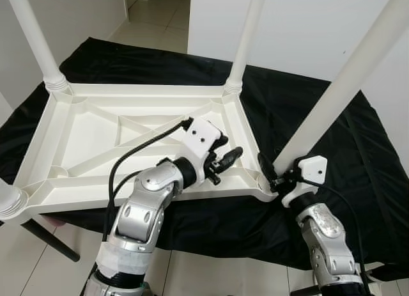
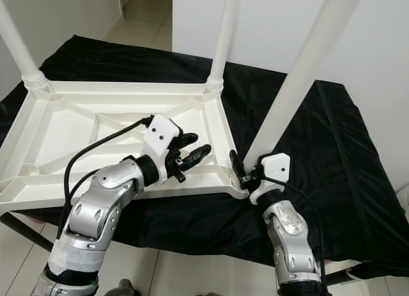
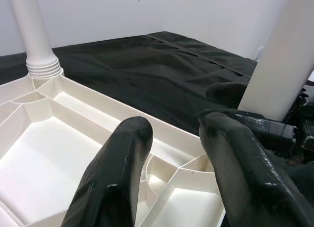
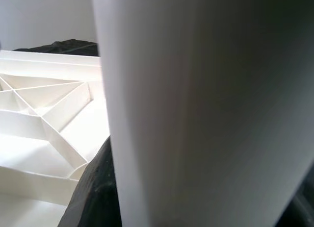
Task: Building children table
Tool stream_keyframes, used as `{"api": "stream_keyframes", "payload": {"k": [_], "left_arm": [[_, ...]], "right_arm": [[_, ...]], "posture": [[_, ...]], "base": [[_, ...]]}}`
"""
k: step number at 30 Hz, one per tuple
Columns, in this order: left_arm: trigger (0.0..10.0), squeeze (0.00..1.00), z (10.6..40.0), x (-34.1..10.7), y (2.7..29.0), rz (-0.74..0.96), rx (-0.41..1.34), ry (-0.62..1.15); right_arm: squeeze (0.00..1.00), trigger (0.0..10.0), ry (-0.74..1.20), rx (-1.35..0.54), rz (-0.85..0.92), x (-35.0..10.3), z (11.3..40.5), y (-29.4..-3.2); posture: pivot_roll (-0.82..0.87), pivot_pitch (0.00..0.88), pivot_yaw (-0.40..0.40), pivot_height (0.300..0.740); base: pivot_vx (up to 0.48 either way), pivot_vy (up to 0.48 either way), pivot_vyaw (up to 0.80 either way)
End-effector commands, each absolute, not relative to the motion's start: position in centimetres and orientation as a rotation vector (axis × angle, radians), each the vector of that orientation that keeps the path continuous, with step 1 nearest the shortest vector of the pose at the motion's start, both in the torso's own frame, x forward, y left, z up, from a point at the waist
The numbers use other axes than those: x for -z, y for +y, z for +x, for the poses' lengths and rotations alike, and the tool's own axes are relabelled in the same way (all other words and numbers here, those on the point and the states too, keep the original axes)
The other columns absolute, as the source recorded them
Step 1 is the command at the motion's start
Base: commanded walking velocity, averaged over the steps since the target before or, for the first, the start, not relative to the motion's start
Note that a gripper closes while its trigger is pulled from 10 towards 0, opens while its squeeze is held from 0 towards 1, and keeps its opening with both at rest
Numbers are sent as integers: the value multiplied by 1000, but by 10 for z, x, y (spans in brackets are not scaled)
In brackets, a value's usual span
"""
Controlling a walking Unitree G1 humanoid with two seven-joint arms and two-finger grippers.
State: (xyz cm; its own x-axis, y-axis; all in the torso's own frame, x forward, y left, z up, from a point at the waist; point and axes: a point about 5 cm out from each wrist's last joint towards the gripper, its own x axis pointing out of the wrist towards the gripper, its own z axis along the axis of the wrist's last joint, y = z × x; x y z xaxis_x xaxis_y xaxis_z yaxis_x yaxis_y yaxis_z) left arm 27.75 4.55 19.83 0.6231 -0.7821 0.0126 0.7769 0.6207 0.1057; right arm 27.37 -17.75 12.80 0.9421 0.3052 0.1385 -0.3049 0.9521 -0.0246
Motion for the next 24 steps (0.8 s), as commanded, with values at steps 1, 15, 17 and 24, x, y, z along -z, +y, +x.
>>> {"api": "stream_keyframes", "payload": {"k": [1, 15, 17, 24], "left_arm": [[10000, 0, 281, -202, 47, 89, 783, -69], [10000, 0, 280, -204, 47, 89, 779, -74], [10000, 0, 280, -204, 47, 89, 779, -74], [10000, 0, 280, -204, 48, 90, 774, -76]], "right_arm": [[0, 10000, 28, -249, 56, -100, 273, -188], [0, 10000, 138, -128, 188, -92, 283, -193], [0, 10000, 138, -128, 188, -92, 283, -193], [0, 10000, 128, -50, 245, -85, 279, -201]], "posture": [[133, 66, -59, 740], [139, 60, -69, 740], [139, 60, -69, 740], [144, 59, -74, 740]], "base": [[0, 0, 0], [0, 0, 0], [0, 0, 0], [0, 0, 0]]}}
